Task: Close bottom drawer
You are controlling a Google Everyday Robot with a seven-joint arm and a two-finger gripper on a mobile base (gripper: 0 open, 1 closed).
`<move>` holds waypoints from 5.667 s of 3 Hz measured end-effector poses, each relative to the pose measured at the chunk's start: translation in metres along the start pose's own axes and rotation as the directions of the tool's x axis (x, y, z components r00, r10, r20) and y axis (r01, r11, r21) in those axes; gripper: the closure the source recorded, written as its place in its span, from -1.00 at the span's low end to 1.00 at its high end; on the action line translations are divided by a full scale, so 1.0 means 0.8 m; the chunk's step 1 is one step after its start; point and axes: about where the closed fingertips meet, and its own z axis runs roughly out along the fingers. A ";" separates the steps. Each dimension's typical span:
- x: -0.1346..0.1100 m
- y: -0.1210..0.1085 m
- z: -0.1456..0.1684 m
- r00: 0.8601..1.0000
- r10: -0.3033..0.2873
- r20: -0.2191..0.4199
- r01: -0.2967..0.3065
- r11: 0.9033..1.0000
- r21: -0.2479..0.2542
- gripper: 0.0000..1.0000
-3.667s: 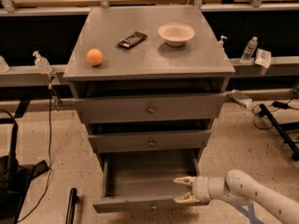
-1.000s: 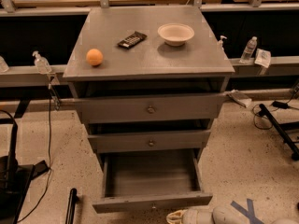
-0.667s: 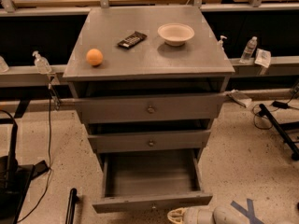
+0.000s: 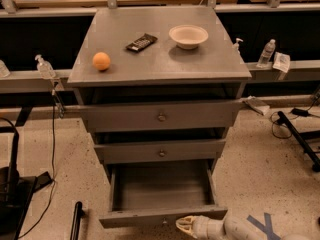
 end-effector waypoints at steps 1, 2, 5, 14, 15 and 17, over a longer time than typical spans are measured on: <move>-0.009 -0.018 0.016 1.000 -0.010 0.004 0.010 1.000 0.008 1.00; -0.009 -0.018 0.016 1.000 -0.010 0.004 0.010 1.000 0.008 1.00; -0.013 -0.055 0.025 0.999 -0.016 0.039 0.014 0.998 0.055 1.00; -0.044 -0.172 0.044 0.993 -0.022 0.116 0.001 0.984 0.175 1.00; -0.046 -0.186 0.051 0.993 -0.015 0.117 -0.006 0.984 0.176 1.00; -0.038 -0.189 0.055 0.993 0.007 0.121 -0.027 0.986 0.165 1.00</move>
Offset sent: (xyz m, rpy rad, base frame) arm 0.0769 0.0090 0.0125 -0.0435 -0.0562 -0.0388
